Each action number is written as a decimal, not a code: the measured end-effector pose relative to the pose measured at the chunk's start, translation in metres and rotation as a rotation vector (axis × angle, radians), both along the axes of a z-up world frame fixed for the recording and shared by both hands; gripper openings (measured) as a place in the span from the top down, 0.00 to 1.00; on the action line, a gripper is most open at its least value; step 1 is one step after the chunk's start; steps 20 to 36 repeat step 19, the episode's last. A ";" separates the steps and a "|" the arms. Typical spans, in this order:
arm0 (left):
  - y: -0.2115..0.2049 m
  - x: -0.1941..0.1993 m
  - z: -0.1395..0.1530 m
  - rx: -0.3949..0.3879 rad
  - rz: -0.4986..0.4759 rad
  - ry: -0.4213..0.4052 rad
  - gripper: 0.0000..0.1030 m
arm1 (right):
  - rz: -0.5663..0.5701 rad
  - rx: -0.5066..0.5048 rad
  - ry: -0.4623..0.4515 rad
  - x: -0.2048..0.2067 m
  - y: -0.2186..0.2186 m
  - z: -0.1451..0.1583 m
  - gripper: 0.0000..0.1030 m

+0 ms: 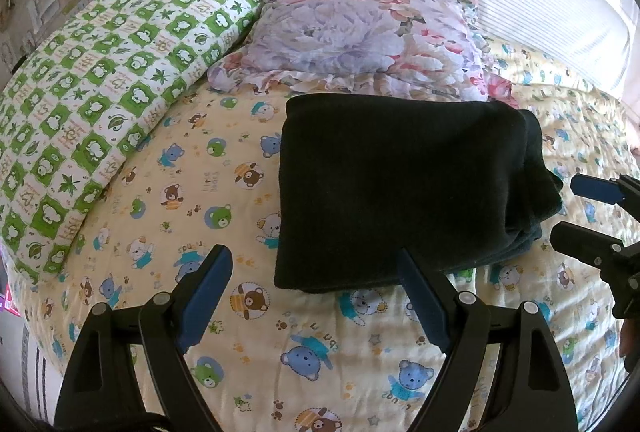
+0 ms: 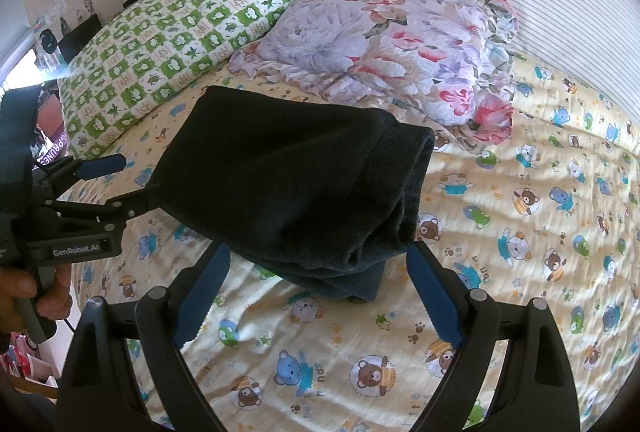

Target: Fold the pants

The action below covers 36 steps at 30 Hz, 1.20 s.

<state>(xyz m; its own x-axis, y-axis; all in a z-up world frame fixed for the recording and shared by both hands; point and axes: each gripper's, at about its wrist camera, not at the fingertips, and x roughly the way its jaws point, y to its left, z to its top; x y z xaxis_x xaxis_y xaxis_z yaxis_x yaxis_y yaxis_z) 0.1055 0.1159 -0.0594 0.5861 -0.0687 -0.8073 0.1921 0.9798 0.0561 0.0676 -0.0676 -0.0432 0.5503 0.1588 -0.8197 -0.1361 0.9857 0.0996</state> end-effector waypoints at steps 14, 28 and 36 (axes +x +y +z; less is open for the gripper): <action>-0.003 0.003 0.001 -0.016 -0.010 -0.002 0.18 | -0.018 -0.001 0.001 -0.002 -0.003 0.000 0.13; 0.002 0.006 -0.002 -0.045 0.007 0.033 0.17 | -0.023 -0.003 0.003 0.000 -0.004 -0.001 0.13; 0.002 0.006 -0.002 -0.045 0.007 0.033 0.17 | -0.023 -0.003 0.003 0.000 -0.004 -0.001 0.13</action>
